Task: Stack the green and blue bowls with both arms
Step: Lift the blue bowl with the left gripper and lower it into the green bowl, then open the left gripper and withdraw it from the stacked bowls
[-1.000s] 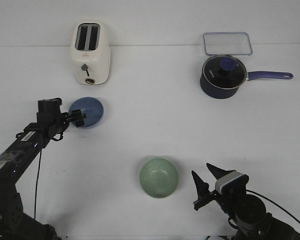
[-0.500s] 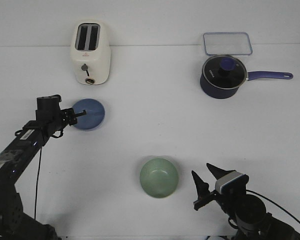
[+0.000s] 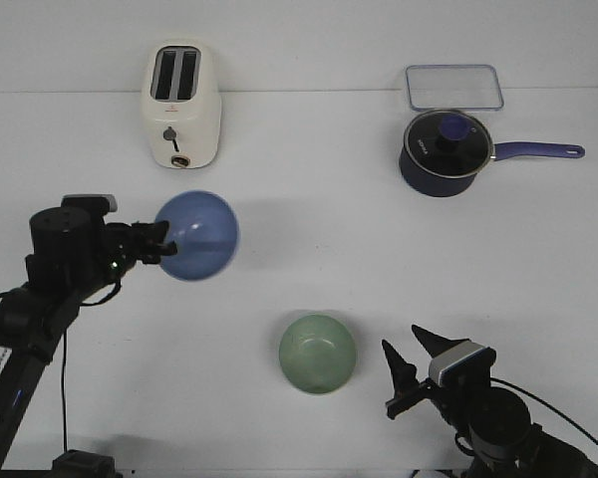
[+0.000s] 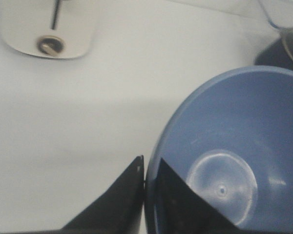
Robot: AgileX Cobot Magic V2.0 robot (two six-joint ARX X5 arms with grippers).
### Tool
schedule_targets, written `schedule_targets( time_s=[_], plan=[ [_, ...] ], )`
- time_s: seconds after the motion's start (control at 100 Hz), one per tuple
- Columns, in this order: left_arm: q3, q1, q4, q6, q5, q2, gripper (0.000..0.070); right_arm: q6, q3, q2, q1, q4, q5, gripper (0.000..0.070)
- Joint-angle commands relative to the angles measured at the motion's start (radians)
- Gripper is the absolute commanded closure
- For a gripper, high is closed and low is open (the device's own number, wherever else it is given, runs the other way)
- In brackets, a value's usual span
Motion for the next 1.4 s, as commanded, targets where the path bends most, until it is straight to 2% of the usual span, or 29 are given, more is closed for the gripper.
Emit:
schedule_targets(
  time_s=[0.0, 0.08, 0.25, 0.34, 0.43, 0.71, 0.78, 0.82, 0.93, 0.97, 1.2, 1.39],
  plan=[
    [-0.014, -0.097, 0.002, -0.030, -0.009, 0.005, 0.0690, -0.005, 0.007, 0.003, 0.011, 0.019, 0.005, 0.0314],
    [-0.055, -0.235, 0.020, -0.069, -0.048, 0.002, 0.0690, -0.005, 0.007, 0.002, 0.011, 0.032, 0.005, 0.0314],
    [-0.139, -0.502, 0.113, -0.109, -0.194, 0.060, 0.0690, -0.006, 0.007, 0.003, 0.011, 0.040, 0.005, 0.0313],
    [-0.143, -0.580, 0.138, -0.112, -0.236, 0.128, 0.0691, -0.009, 0.007, 0.003, 0.011, 0.039, 0.005, 0.0313],
    [-0.143, -0.619, 0.159, -0.119, -0.237, 0.200, 0.0690, -0.010, 0.007, 0.003, 0.011, 0.039, 0.005, 0.0314],
    [-0.143, -0.647, 0.175, -0.123, -0.235, 0.313, 0.0690, -0.010, 0.007, 0.003, 0.011, 0.039, 0.005, 0.0313],
    [-0.143, -0.653, 0.178, -0.122, -0.235, 0.313, 0.0670, -0.010, 0.007, 0.003, 0.011, 0.039, 0.006, 0.0313],
    [-0.143, -0.655, 0.177, -0.123, -0.235, 0.312, 0.0616, -0.010, 0.007, 0.003, 0.011, 0.039, 0.012, 0.0313],
    [-0.143, -0.656, 0.173, -0.124, -0.232, 0.308, 0.0354, -0.010, 0.007, 0.003, 0.011, 0.038, 0.027, 0.0313],
    [-0.143, -0.656, 0.173, -0.124, -0.231, 0.303, 0.0301, -0.010, 0.007, 0.003, 0.011, 0.038, 0.027, 0.0313],
    [-0.141, -0.634, 0.163, -0.084, -0.258, 0.123, 0.0288, -0.010, 0.007, 0.002, 0.011, 0.034, 0.026, 0.0313],
    [-0.146, -0.569, 0.035, -0.040, -0.422, -0.191, 0.0288, -0.011, 0.007, 0.002, 0.011, 0.031, 0.026, 0.0313]
  ],
)
